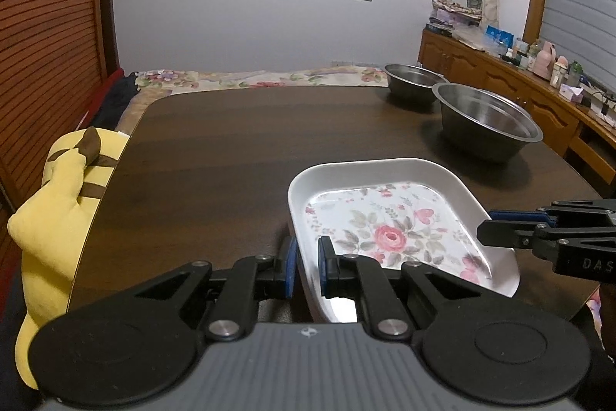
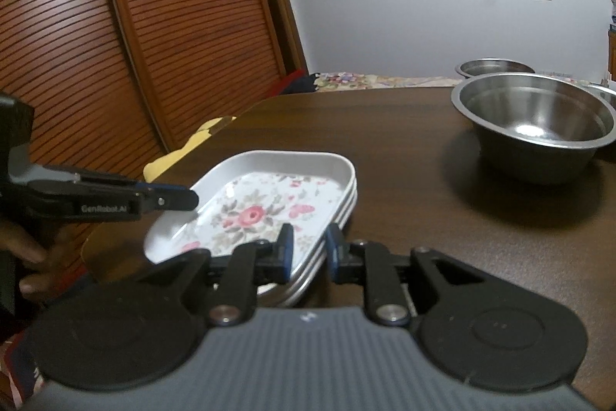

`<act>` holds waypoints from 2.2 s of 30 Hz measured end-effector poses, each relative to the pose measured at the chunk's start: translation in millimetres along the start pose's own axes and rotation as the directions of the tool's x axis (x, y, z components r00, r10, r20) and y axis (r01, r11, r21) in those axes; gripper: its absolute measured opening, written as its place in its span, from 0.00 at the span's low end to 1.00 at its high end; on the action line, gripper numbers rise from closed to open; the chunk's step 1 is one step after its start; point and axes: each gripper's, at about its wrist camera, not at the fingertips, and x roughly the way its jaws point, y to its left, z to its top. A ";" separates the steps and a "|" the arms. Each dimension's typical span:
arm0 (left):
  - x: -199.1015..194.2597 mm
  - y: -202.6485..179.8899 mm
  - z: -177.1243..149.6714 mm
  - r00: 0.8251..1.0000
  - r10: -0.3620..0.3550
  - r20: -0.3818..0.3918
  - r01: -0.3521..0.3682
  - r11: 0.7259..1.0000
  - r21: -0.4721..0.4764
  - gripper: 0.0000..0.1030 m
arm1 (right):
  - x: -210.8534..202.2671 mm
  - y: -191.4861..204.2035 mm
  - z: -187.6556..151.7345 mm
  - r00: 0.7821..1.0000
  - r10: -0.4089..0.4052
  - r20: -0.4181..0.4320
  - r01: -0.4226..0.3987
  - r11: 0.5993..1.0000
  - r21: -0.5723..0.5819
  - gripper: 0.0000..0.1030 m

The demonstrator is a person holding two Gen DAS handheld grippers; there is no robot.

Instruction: Organize plates and bowls

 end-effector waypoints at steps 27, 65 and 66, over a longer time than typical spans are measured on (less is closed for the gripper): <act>27.1 -71.3 61.8 0.994 -0.064 0.094 0.059 0.997 0.051 0.21 | -69.4 -75.7 34.0 0.963 -0.163 0.214 0.163 0.986 0.018 0.24; 121.4 -142.3 107.6 0.994 -0.100 0.051 0.098 0.995 0.031 0.42 | -34.1 -166.8 43.8 0.949 -0.267 0.168 0.261 0.964 0.059 0.46; 122.6 -142.2 108.2 0.994 -0.100 0.049 0.099 0.995 0.028 0.42 | -33.4 -167.5 44.4 0.950 -0.266 0.165 0.259 0.964 0.061 0.46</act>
